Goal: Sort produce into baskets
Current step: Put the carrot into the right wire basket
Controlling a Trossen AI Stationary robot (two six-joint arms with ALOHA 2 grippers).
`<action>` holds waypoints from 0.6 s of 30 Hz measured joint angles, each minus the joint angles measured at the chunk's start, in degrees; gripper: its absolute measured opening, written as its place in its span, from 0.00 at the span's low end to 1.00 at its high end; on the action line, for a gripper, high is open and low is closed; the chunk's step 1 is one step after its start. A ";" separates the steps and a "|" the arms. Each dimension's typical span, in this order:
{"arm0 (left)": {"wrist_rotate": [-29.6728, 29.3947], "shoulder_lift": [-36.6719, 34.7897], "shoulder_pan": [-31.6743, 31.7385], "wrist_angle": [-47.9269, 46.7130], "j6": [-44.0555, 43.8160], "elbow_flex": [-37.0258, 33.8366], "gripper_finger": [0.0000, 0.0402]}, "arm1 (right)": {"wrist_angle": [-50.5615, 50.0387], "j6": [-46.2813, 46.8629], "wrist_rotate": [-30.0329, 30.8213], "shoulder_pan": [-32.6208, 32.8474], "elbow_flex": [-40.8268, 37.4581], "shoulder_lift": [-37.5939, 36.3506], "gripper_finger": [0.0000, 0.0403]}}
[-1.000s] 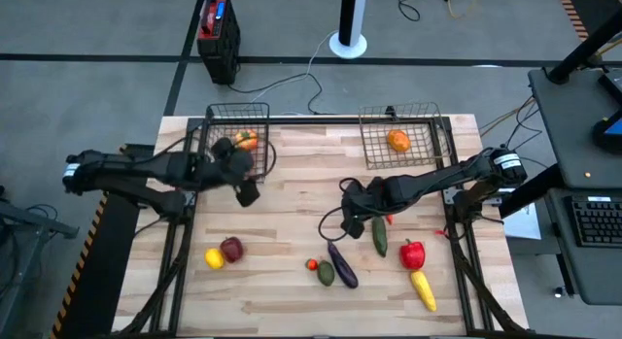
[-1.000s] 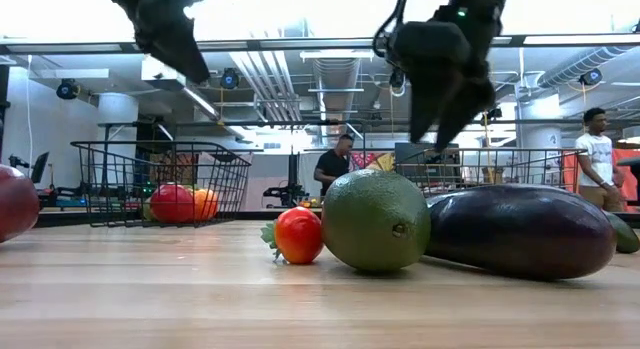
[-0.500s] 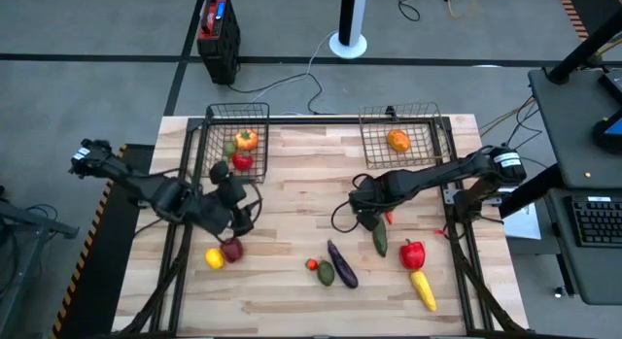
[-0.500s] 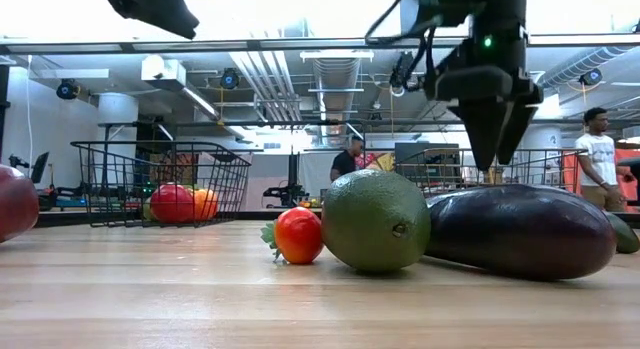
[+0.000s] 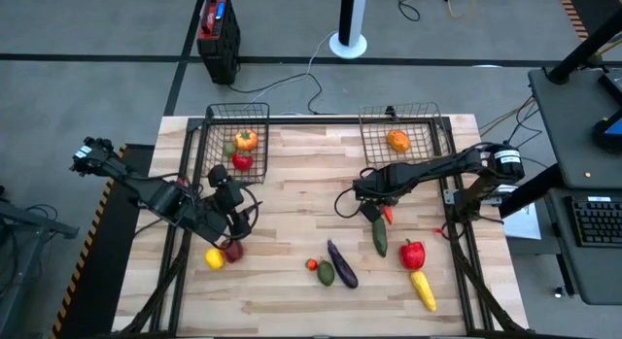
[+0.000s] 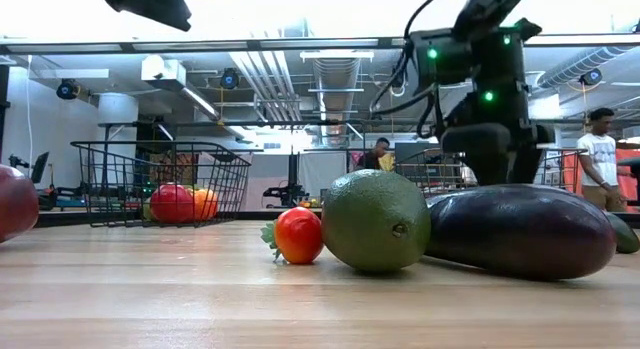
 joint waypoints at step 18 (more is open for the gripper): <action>-1.51 2.03 0.00 -0.25 -0.04 0.00 0.61 | 9.68 1.44 0.54 -0.51 -5.72 0.09 0.58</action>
